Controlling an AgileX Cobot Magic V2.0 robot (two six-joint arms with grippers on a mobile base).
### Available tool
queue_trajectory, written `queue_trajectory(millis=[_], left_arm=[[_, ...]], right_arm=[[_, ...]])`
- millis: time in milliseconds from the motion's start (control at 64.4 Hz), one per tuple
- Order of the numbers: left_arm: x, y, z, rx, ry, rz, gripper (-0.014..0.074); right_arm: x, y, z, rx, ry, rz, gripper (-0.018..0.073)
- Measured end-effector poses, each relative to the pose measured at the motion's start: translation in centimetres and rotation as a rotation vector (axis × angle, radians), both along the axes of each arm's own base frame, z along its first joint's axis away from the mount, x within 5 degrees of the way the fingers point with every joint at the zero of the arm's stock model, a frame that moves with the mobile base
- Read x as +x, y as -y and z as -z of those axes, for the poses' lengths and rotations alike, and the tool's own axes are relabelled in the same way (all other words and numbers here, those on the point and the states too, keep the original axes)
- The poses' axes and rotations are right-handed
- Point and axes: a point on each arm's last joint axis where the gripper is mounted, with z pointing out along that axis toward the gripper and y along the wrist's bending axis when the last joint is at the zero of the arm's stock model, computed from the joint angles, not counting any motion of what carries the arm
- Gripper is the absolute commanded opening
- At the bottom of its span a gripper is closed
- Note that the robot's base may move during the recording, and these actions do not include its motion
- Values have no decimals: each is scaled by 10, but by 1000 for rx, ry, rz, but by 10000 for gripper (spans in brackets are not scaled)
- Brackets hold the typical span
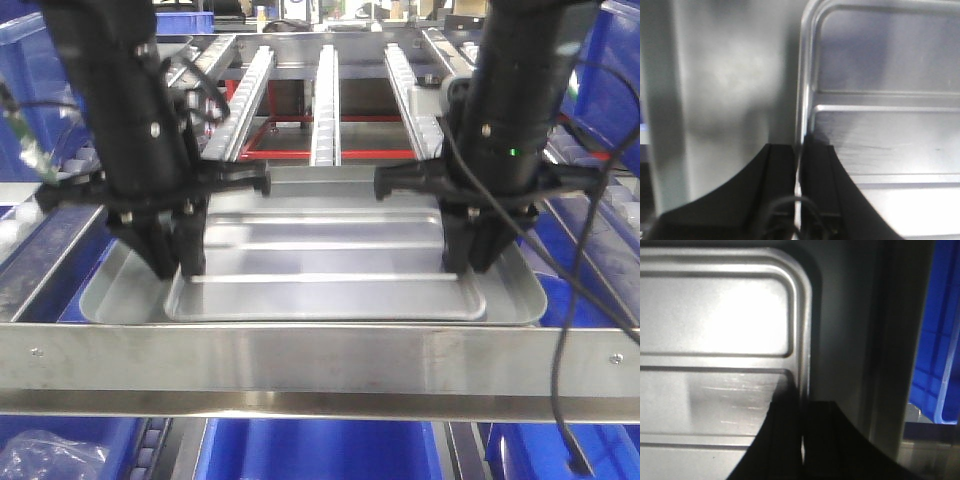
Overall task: Grab silver tray and place in blue box
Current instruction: 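Close both grippers on the tray's side rims, then pull the tray off the shelf toward the robot with both grippers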
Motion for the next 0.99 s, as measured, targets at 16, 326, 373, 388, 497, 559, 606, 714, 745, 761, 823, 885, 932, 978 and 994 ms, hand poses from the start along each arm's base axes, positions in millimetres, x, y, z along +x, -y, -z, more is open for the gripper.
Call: queue_trajectory(millis=[16, 326, 373, 388, 497, 559, 606, 714, 745, 761, 823, 885, 932, 978, 994], left_arm=[[0, 0, -2, 1, 1, 0, -9], [-20, -13, -61, -38, 81, 0, -9], [-28, -17, -66, -41, 86, 0, -9], [-31, -18, -68, -44, 87, -2, -9], [-55, -26, -73, -61, 90, -9, -9], [-71, -31, -74, -70, 89, -11, -8], [-81, -33, -74, -80, 89, -12, -8], [-105, -35, -74, -99, 80, -17, -5], [-111, -35, -74, -99, 81, -16, -5], [-115, -34, -73, -98, 82, -11, -5], [-130, -33, -72, -94, 85, -18, -6], [-141, -31, -71, -79, 91, -14, -6], [-151, -28, -70, -76, 87, -7, -6], [-156, -26, -68, -70, 82, 1, -6], [-157, -25, -68, -67, 81, 3, -6]], right_arm=[[0, 0, -3, 4, 6, 4, 52], [-29, 1, -63, 71, 93, 58, 52], [-38, -3, -69, 72, 108, 47, 52], [-42, -4, -71, 72, 114, 50, 52], [-68, -9, -79, 72, 138, 56, 52], [-84, -9, -81, 74, 146, 55, 52], [-95, -10, -82, 78, 150, 52, 52], [-120, -10, -83, 92, 146, 45, 52], [-127, -10, -83, 95, 142, 41, 52], [-130, -10, -82, 99, 139, 45, 52], [-143, -8, -81, 108, 131, 45, 52], [-152, -7, -79, 110, 122, 45, 52], [-158, -4, -78, 108, 116, 46, 52], [-162, -3, -77, 106, 110, 45, 52], [-163, -3, -77, 106, 109, 46, 52]])
